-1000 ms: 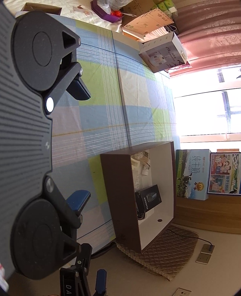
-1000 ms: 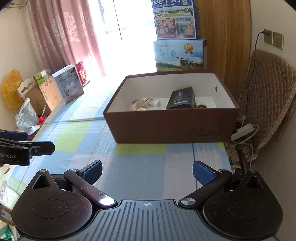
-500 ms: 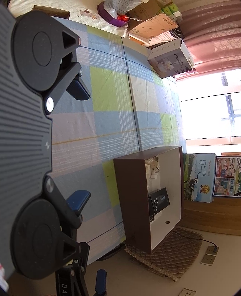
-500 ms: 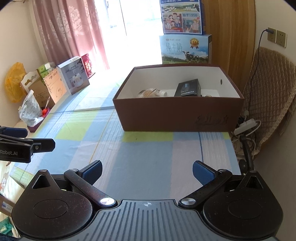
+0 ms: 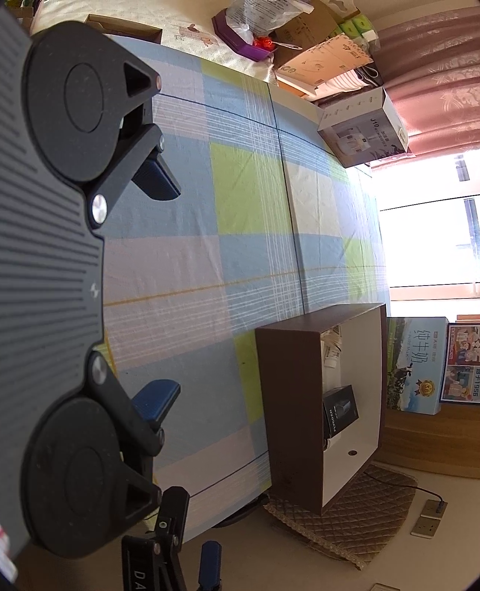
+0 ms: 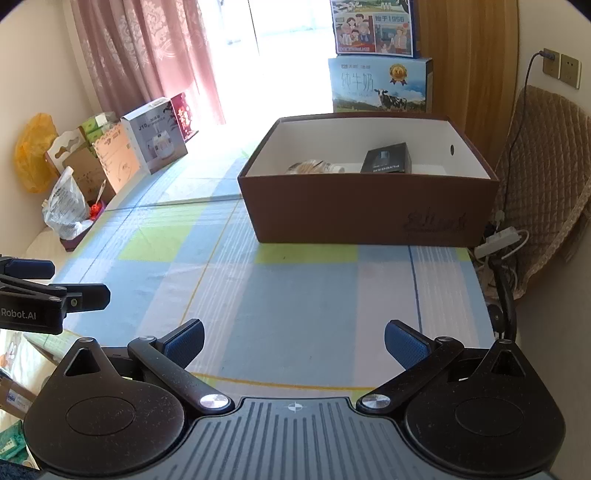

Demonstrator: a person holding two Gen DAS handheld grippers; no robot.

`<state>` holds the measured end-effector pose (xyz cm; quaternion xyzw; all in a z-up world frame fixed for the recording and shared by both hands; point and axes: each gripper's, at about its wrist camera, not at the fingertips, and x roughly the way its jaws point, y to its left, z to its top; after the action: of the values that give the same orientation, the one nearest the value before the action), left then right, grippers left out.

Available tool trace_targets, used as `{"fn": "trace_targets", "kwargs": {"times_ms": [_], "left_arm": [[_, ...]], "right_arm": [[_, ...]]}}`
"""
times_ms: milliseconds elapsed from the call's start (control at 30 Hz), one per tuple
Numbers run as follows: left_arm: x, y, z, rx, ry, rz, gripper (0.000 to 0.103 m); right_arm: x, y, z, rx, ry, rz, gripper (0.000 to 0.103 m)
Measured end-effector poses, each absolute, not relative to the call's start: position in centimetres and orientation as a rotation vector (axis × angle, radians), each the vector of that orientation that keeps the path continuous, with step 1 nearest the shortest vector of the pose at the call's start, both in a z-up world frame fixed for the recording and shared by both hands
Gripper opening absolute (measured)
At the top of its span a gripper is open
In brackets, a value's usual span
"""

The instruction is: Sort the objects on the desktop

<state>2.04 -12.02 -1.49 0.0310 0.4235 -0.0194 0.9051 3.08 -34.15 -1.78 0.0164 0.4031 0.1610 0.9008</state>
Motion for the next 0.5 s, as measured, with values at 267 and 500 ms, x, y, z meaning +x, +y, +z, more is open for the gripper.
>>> {"fn": "trace_targets", "kwargs": {"times_ms": [267,500], "left_arm": [[1.93,-12.09,-1.73,0.066,0.885,-0.039,0.102],[2.27,-12.12,-1.93,0.067,0.890,-0.030,0.102]], "right_arm": [[2.93,-34.20,-2.09,0.036,0.845,0.334,0.101],[3.33,-34.15,-2.35,0.033,0.857,0.333,0.101]]}}
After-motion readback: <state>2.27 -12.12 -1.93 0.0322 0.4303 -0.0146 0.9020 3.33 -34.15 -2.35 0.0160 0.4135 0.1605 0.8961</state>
